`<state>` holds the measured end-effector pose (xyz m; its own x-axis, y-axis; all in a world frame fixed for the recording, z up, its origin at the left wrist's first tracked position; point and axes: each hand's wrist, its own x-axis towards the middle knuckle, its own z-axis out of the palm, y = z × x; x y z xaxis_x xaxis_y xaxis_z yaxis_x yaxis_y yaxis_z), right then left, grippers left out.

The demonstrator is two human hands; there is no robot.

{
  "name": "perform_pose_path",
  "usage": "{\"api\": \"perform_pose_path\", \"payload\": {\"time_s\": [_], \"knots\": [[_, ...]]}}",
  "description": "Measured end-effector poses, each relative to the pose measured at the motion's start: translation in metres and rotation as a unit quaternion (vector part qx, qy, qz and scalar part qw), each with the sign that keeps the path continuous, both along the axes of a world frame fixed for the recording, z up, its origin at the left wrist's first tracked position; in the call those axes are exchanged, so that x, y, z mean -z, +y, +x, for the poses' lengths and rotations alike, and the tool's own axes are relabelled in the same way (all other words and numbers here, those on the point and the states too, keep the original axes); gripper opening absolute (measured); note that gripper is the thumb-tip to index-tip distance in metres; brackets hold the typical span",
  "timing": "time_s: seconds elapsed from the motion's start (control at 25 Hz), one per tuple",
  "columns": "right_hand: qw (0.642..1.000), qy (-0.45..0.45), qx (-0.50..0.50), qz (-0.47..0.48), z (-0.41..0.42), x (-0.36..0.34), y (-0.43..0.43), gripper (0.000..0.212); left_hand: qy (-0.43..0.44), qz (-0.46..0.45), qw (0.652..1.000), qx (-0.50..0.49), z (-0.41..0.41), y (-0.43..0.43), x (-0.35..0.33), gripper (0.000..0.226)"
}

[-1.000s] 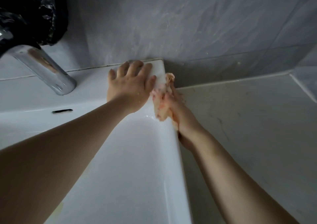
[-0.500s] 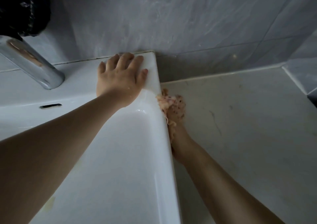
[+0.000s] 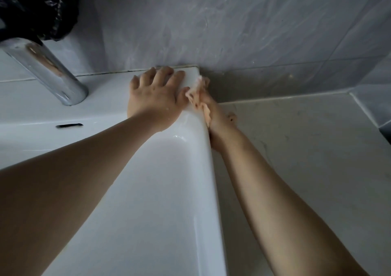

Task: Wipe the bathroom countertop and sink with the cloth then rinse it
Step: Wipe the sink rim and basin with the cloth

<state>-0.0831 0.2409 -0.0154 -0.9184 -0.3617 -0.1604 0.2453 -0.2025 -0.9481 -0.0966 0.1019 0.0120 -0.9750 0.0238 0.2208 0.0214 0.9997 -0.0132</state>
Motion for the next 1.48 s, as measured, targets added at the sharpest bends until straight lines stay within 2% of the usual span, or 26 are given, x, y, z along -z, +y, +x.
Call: {"api": "perform_pose_path", "payload": {"time_s": [0.04,0.08,0.16,0.2,0.24,0.28,0.36,0.48,0.56,0.64,0.72,0.84,0.92,1.0,1.12,1.2,1.28,1.44,1.48], "knots": [[0.998,0.032,0.036,0.030,-0.007,-0.003,0.000,0.061,0.003,0.001,1.000,0.002,-0.001,0.001,0.000,0.047],[0.996,0.069,0.028,0.050,-0.007,-0.002,0.001,0.055,0.006,0.003,1.000,0.003,-0.002,0.001,0.000,0.047],[1.000,0.013,-0.015,-0.010,0.006,0.003,0.000,0.034,0.006,0.007,1.000,0.003,-0.001,0.000,0.001,0.049],[0.998,0.021,0.026,0.044,0.022,0.005,-0.002,0.026,0.010,0.007,1.000,0.002,-0.001,0.000,0.003,0.051],[0.996,0.046,0.051,0.052,0.040,0.004,0.000,0.031,0.014,0.007,1.000,0.000,0.000,-0.001,0.003,0.052],[0.997,0.043,0.059,0.002,0.046,0.008,0.000,0.038,0.016,0.009,1.000,0.000,-0.001,-0.002,0.003,0.051],[0.998,0.004,0.033,-0.052,0.027,0.008,-0.003,0.046,0.013,0.019,1.000,-0.003,0.001,0.000,0.002,0.048],[0.998,0.012,0.007,-0.064,-0.006,0.001,-0.008,0.041,0.011,0.027,0.999,-0.032,0.010,0.009,0.003,0.047],[0.997,0.064,0.021,-0.041,0.007,0.011,0.004,0.038,-0.009,0.045,0.997,-0.064,0.023,0.020,0.006,0.047],[0.999,0.024,0.044,0.012,0.037,0.015,0.004,0.030,-0.036,0.075,0.995,-0.062,0.044,0.030,0.016,0.049],[1.000,-0.010,0.009,0.008,0.067,0.025,0.007,0.032,-0.060,0.171,0.983,-0.033,0.071,0.042,0.032,0.055],[0.991,-0.087,0.017,-0.098,0.084,0.019,0.012,0.037,-0.115,0.417,0.901,-0.023,0.109,0.062,0.050,0.061],[0.983,-0.142,0.052,-0.103,0.069,0.019,0.012,0.045,-0.132,0.468,0.873,-0.044,0.119,0.070,0.051,0.061],[0.986,-0.127,0.062,-0.083,0.061,0.009,0.013,0.043,-0.130,0.452,0.881,-0.049,0.123,0.073,0.043,0.063],[0.996,-0.054,0.063,0.017,0.064,0.023,0.012,0.046,-0.120,0.441,0.888,-0.053,0.124,0.074,0.040,0.068],[0.995,-0.090,0.039,-0.028,0.083,0.019,0.013,0.041,-0.112,0.439,0.890,-0.048,0.125,0.074,0.043,0.066],[0.995,-0.065,-0.002,-0.069,0.102,0.032,0.016,0.030,-0.110,0.434,0.893,-0.051,0.126,0.073,0.045,0.063],[0.984,-0.154,0.011,-0.094,0.069,0.016,0.008,0.038,-0.103,0.432,0.894,-0.053,0.125,0.075,0.044,0.064],[0.985,-0.148,0.017,-0.085,0.057,0.006,0.003,0.037,-0.104,0.429,0.896,-0.053,0.125,0.074,0.043,0.065]]}}
